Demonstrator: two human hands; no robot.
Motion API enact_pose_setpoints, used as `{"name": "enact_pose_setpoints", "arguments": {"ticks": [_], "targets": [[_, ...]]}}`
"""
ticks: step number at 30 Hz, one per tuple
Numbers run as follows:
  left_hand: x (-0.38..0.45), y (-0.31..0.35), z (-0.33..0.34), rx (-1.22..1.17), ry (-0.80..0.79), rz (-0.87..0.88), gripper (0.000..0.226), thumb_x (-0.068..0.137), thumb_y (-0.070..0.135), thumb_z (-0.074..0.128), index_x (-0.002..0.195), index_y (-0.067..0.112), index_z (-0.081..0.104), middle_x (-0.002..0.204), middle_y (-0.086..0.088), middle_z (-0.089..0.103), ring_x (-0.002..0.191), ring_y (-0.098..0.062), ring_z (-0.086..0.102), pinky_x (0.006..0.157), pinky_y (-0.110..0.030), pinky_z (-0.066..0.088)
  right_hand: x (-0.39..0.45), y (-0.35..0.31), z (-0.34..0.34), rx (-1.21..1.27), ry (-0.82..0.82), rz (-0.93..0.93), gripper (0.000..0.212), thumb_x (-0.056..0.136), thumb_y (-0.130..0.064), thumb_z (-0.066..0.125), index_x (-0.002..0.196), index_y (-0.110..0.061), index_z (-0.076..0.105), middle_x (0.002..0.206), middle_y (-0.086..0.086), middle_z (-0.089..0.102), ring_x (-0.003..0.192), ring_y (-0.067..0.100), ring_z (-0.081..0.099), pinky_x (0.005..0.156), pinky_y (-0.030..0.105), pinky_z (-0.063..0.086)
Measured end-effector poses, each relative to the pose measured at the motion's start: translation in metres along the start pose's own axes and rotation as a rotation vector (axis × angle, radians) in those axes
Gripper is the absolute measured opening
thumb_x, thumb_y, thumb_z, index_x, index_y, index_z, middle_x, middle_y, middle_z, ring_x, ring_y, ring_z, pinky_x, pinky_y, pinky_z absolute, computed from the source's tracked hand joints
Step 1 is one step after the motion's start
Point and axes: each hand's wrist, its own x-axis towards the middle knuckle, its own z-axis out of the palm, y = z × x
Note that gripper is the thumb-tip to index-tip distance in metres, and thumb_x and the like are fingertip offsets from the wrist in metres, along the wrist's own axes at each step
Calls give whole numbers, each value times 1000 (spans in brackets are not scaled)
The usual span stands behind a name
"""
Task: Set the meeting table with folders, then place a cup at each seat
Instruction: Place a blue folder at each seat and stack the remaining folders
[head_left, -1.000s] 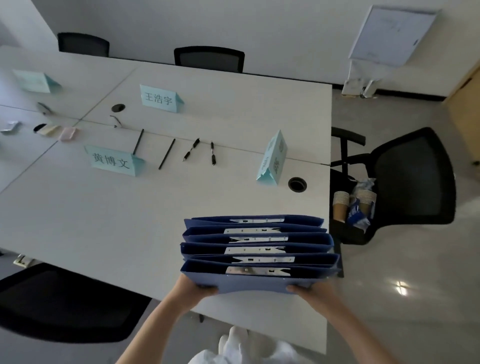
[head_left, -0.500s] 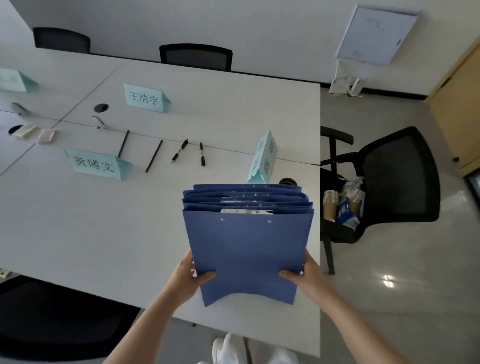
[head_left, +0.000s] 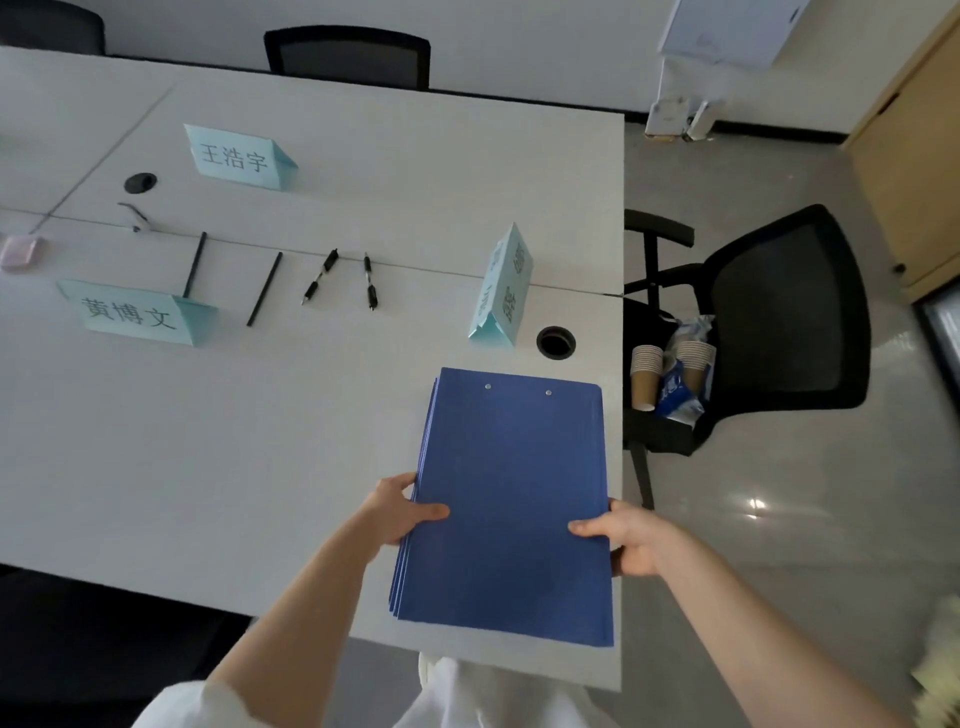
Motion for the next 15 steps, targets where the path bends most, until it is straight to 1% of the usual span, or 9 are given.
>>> {"name": "enact_pose_setpoints", "arguments": {"ticks": [4,8,12,13,15], "targets": [[1,-12,13,-97,8,-41,62,78,8,78,133,25,54,107,-6,72,92,-25,71,84,-38,57,9,15,4,43,13,-5,44,79,2,71,118,-13,55,115,10,64,102,29,61,79,45,53],[-1,-20,13,-138,-4,-70,64,78,10,78,133,30,52,106,-2,74,92,-23,72,87,-39,56,13,22,4,56,36,-28,45,75,1,75,112,-14,56,112,9,65,101,28,62,84,45,55],[-4,-21,10,-183,-30,-73,62,77,8,78,131,30,55,103,-1,76,92,-22,73,83,-36,57,12,21,5,52,46,-34,42,74,2,74,109,-13,57,107,7,67,97,26,63,76,41,55],[-5,-20,9,-189,-28,-74,62,78,8,78,131,29,55,104,-1,75,92,-22,73,83,-36,57,11,20,5,41,45,-38,43,73,2,75,109,-13,58,107,7,67,97,26,64,75,41,56],[-7,-20,8,-194,-21,-85,63,78,6,77,132,28,55,104,-2,75,92,-22,73,83,-36,57,12,21,5,7,44,-47,43,72,1,76,109,-13,58,106,5,68,97,25,64,80,42,56]]}}
